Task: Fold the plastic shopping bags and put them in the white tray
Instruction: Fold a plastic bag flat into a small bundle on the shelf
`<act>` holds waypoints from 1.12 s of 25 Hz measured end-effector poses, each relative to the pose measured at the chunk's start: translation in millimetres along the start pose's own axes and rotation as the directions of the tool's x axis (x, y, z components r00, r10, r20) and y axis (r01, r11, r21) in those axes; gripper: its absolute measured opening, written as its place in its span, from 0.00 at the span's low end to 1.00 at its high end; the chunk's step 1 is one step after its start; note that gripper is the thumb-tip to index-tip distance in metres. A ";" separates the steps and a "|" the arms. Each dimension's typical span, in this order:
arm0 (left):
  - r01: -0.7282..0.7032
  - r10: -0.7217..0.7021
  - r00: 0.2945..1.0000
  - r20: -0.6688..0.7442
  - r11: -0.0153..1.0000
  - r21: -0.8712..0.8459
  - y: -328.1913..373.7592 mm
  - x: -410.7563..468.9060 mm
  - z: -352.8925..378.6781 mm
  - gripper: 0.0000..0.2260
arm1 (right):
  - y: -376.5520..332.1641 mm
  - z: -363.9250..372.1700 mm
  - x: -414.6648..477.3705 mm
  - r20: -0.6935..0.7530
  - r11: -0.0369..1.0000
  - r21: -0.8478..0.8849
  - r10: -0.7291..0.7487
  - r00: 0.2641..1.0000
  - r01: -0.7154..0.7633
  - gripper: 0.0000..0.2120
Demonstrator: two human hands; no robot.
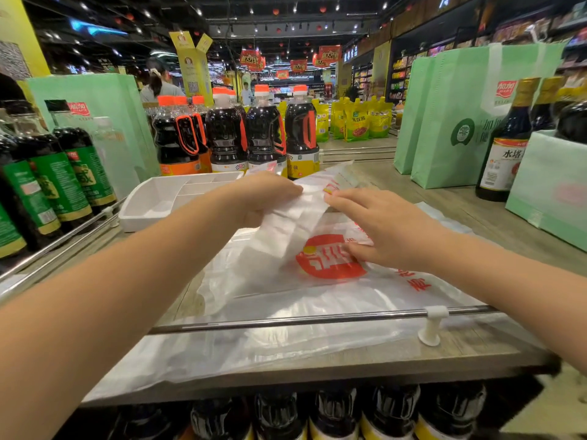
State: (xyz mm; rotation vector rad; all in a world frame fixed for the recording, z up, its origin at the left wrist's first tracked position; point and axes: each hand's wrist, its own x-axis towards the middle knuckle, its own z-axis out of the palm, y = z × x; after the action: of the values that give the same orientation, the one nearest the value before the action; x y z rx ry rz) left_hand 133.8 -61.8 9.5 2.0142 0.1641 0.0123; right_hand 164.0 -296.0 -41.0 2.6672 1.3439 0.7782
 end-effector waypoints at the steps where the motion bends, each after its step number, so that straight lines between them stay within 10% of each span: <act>1: 0.039 -0.039 0.999 0.019 0.999 -0.030 0.3 1.1 2.9 0.08 | -0.6 -1.0 0.1 -0.015 1.000 0.002 0.015 1.000 -0.015 0.36; 8: 0.077 -0.068 0.976 0.206 0.996 -0.037 -25.5 -11.4 32.0 0.09 | -3.5 6.1 -8.6 0.011 0.997 0.015 -0.071 0.997 0.071 0.21; 11: -0.225 0.134 0.943 0.305 0.930 0.289 -36.2 -20.4 9.6 0.18 | -3.8 6.4 -11.0 0.086 0.997 0.020 -0.073 0.994 0.072 0.18; 13: -0.514 0.259 0.838 0.480 0.669 0.538 -43.5 -30.0 -1.4 0.19 | -2.7 2.6 -14.7 0.186 0.994 0.071 -0.089 0.978 0.077 0.20; 18: -0.658 0.248 0.693 0.677 0.600 0.454 -53.8 -42.8 -17.1 0.21 | 3.1 -7.6 -27.8 0.222 0.974 0.211 -0.133 0.966 0.086 0.21; 28: -0.843 0.546 0.537 0.643 0.328 0.426 -63.8 -39.3 -1.8 0.18 | -18.1 -22.1 -25.0 0.254 0.960 0.100 -0.279 0.926 0.262 0.33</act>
State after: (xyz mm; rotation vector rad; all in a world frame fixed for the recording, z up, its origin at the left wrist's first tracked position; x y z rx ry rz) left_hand 87.7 -37.8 -44.5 2.6421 -1.2294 0.1337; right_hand 128.1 -307.7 -36.9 2.4406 1.6337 0.3375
